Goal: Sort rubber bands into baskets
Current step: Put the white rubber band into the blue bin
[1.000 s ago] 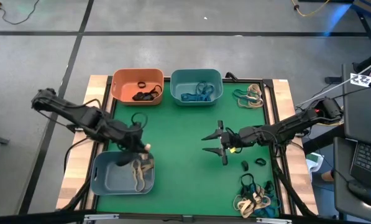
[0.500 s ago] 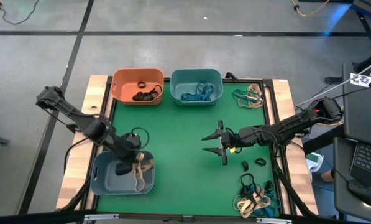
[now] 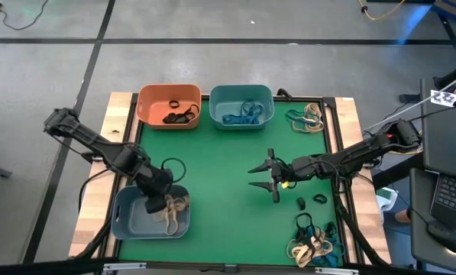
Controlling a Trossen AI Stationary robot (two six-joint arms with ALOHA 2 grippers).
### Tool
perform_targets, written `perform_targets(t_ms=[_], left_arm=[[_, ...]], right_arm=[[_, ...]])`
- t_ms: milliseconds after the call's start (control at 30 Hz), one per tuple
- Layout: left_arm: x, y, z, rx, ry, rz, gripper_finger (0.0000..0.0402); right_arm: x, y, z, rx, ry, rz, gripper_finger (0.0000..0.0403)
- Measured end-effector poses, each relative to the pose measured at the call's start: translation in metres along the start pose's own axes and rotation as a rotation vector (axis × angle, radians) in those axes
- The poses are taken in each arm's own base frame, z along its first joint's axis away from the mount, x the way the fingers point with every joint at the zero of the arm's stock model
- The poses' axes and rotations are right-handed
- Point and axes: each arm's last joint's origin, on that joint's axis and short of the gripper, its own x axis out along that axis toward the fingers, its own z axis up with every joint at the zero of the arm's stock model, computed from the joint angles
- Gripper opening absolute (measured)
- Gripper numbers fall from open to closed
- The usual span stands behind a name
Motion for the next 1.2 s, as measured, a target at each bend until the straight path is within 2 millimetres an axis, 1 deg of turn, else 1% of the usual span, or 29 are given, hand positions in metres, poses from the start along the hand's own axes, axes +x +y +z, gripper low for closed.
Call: perform_targets(t_ms=[67, 167, 267, 333, 467, 600, 667, 767, 900, 1200], left_arm=[[-0.008, -0.001, 0.003, -0.003, -0.006, -0.039, 0.0161], [-0.022, -0.005, 0.009, 0.080, -0.084, -0.091, 0.0164], [-0.032, -0.010, 0.019, 0.215, -0.270, -0.123, 0.0160], [-0.038, -0.016, 0.028, 0.323, -0.432, -0.121, 0.0158], [-0.044, -0.023, 0.043, 0.503, -0.711, -0.004, 0.0157], [-0.045, -0.026, 0.058, 0.629, -0.927, 0.217, 0.0157], [-0.040, -0.025, 0.065, 0.646, -1.000, 0.299, 0.0157], [-0.031, -0.023, 0.077, 0.670, -1.043, 0.334, 0.0157], [-0.014, -0.018, 0.091, 0.666, -1.035, 0.373, 0.0157], [0.039, -0.006, 0.122, 0.628, -0.991, 0.424, 0.0157]], right_arm=[[0.000, 0.000, 0.000, -0.001, 0.005, 0.000, 0.0189], [0.000, 0.000, -0.001, -0.001, 0.007, -0.010, 0.0189], [0.000, -0.002, -0.001, -0.002, 0.007, -0.087, 0.0189], [0.000, -0.004, -0.002, -0.005, 0.018, -0.146, 0.0189], [-0.001, -0.007, -0.005, -0.016, 0.046, -0.249, 0.0189], [-0.002, -0.010, -0.007, -0.029, 0.067, -0.352, 0.0189], [-0.003, -0.011, -0.008, -0.035, 0.079, -0.398, 0.0189], [-0.003, -0.013, -0.010, -0.047, 0.098, -0.452, 0.0189], [-0.005, -0.015, -0.013, -0.070, 0.135, -0.536, 0.0189], [-0.010, -0.022, -0.022, -0.144, 0.228, -0.749, 0.0189]])
